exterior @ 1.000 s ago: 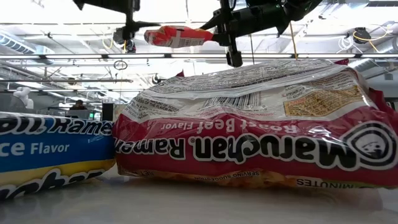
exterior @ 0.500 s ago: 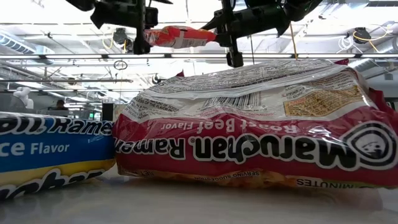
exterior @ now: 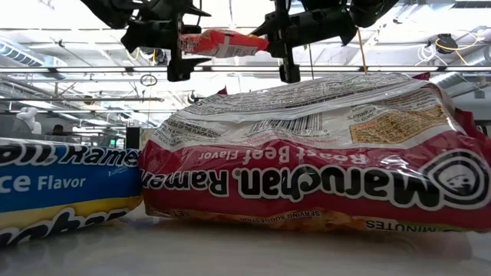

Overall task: Sort Maruchan noodles
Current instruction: Put the right orange noodle pack into the gray bin

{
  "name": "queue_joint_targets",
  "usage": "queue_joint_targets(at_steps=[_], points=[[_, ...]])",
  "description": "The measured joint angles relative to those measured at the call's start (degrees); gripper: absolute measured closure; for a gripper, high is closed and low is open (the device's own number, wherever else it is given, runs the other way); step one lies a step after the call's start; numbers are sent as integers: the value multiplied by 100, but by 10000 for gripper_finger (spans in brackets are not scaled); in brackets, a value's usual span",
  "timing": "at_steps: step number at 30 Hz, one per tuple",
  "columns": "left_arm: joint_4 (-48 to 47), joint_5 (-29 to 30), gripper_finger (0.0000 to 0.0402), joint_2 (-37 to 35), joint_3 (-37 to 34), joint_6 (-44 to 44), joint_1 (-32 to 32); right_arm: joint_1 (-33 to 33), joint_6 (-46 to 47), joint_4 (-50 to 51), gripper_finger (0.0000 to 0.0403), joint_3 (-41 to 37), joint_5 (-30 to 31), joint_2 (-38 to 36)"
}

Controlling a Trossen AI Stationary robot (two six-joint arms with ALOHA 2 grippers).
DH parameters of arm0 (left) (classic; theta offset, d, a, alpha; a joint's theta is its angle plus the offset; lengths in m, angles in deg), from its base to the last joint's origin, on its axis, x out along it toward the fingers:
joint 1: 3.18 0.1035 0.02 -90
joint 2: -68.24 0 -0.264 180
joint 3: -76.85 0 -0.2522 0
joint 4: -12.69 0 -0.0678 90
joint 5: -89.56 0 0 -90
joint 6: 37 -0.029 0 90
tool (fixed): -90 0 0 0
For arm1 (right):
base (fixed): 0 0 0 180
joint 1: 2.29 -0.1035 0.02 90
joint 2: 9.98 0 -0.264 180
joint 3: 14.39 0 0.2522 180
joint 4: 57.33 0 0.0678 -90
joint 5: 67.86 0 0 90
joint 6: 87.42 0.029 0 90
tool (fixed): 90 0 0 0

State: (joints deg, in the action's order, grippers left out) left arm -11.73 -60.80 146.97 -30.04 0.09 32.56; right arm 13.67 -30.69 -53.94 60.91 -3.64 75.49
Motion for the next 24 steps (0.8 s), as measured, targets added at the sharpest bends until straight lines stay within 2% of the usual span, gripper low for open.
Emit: queue_joint_targets(at_steps=[14, 17, 24], points=[[-28, 228, 32, 19, 0, -22, -188, 170, -75, -3, 378, 0, 11, 0], [-31, 176, 64, 18, 0, 98, -185, 170, -109, -9, 378, 0, 10, 0], [-149, 239, 189, 19, 0, -265, -206, 163, -111, -87, 378, 0, 3, 0]])
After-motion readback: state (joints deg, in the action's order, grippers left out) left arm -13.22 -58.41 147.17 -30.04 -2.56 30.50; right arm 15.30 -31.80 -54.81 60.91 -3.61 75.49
